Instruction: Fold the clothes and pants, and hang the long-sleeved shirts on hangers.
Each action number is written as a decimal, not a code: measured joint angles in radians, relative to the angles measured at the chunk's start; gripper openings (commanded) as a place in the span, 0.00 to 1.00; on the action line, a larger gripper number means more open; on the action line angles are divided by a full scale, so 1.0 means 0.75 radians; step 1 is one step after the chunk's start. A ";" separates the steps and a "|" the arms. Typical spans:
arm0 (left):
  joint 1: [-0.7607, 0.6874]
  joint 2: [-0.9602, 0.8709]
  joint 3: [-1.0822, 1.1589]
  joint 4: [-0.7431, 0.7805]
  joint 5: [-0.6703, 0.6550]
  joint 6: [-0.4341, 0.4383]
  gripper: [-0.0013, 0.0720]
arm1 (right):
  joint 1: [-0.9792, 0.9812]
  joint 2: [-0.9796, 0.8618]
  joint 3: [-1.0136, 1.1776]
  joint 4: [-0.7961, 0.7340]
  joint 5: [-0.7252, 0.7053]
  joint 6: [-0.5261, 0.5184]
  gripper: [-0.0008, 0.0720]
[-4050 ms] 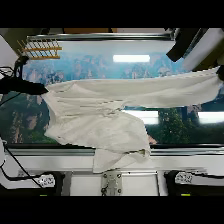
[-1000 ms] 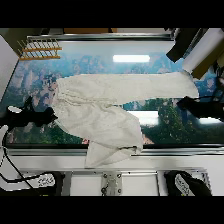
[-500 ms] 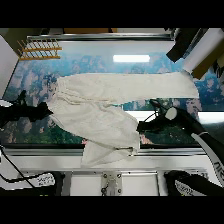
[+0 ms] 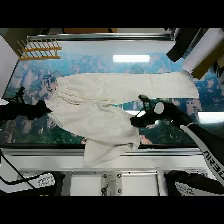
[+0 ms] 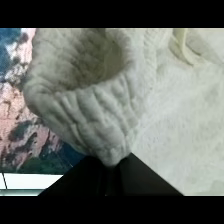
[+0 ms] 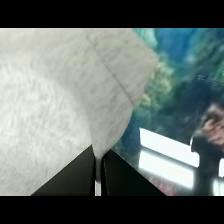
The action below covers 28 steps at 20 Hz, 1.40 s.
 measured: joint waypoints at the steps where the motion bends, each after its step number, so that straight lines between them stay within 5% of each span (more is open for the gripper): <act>1: 0.000 0.028 0.001 -0.001 -0.004 0.004 0.05 | -0.022 0.027 0.080 -0.060 0.042 0.010 0.05; 7: -0.012 0.210 -0.055 -0.007 0.043 0.022 0.05 | -0.051 0.199 0.717 -0.268 0.313 0.092 0.05; 13: -0.020 0.259 -0.100 0.001 0.094 0.028 0.05 | 0.326 0.135 0.903 -0.303 0.323 0.237 0.07; 14: -0.020 0.261 -0.102 0.002 0.095 0.029 0.05 | 0.404 0.091 0.909 -0.303 0.302 0.249 0.21; 15: -0.020 0.263 -0.103 0.002 0.098 0.032 0.05 | 0.473 0.044 0.914 -0.304 0.276 0.258 0.68; 16: -0.020 0.264 -0.104 0.002 0.102 0.032 0.05 | 0.527 -0.003 0.917 -0.302 0.248 0.265 0.92; 21: -0.020 0.267 -0.106 0.002 0.093 0.032 0.05 | 0.564 -0.127 0.923 -0.332 0.242 0.277 0.91; 28: -0.020 0.267 -0.106 0.002 0.074 0.032 0.05 | 0.088 -0.187 0.853 -0.422 0.348 0.420 0.91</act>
